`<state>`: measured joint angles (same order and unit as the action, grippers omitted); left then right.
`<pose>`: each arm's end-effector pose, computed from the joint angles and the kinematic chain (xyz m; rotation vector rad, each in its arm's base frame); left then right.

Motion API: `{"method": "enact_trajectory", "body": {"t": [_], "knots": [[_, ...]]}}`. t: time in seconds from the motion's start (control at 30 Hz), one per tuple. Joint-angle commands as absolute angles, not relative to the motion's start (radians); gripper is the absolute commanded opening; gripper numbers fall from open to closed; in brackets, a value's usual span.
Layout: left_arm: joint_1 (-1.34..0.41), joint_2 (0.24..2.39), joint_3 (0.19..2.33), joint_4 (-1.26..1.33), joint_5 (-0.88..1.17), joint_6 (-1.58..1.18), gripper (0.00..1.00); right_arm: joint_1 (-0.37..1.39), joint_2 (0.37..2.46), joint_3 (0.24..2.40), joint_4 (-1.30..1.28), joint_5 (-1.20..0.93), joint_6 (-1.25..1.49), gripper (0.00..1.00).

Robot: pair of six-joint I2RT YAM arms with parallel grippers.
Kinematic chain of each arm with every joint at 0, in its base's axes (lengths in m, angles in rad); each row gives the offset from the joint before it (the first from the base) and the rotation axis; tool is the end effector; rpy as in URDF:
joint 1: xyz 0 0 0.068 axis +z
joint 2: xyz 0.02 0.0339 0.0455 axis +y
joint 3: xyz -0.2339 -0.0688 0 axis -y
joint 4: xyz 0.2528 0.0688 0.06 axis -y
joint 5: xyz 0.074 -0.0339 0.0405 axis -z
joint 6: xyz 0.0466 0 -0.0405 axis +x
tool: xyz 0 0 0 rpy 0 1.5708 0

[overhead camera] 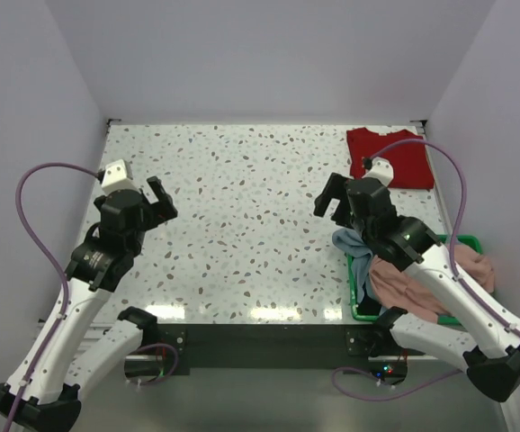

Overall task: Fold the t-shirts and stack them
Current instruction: Grab the tshirt from the pile

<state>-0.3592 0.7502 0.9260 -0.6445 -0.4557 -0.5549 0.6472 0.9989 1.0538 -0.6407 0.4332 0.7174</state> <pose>0.1857 -0.0478 0.3239 -0.4720 1.9338 -0.1244 0.2028 0.1288 0.3197 0.3217 2.0916 0.3522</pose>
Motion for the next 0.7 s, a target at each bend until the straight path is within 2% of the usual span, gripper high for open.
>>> {"method": "enact_trajectory", "body": {"t": [0.0,0.1,0.33,0.57,0.67], "knots": [[-0.351,0.736,0.956,-0.597,-0.503,-0.522,1.00,0.649,0.968,1.045,-0.598,0.521,0.738,0.99],[-0.351,0.741,0.957,-0.589,-0.497,-0.520,1.00,0.647,0.950,1.046,-0.647,0.613,0.810,0.99],[-0.353,0.749,0.940,-0.575,-0.465,-0.535,1.00,0.644,0.929,1.061,-0.753,0.676,0.885,0.99],[-0.351,0.778,0.917,-0.569,-0.437,-0.546,1.00,0.603,1.098,1.226,-1.480,0.853,1.247,0.99],[-0.351,0.801,0.910,-0.572,-0.423,-0.546,1.00,0.539,1.115,1.209,-1.589,0.836,1.312,0.99]]}}
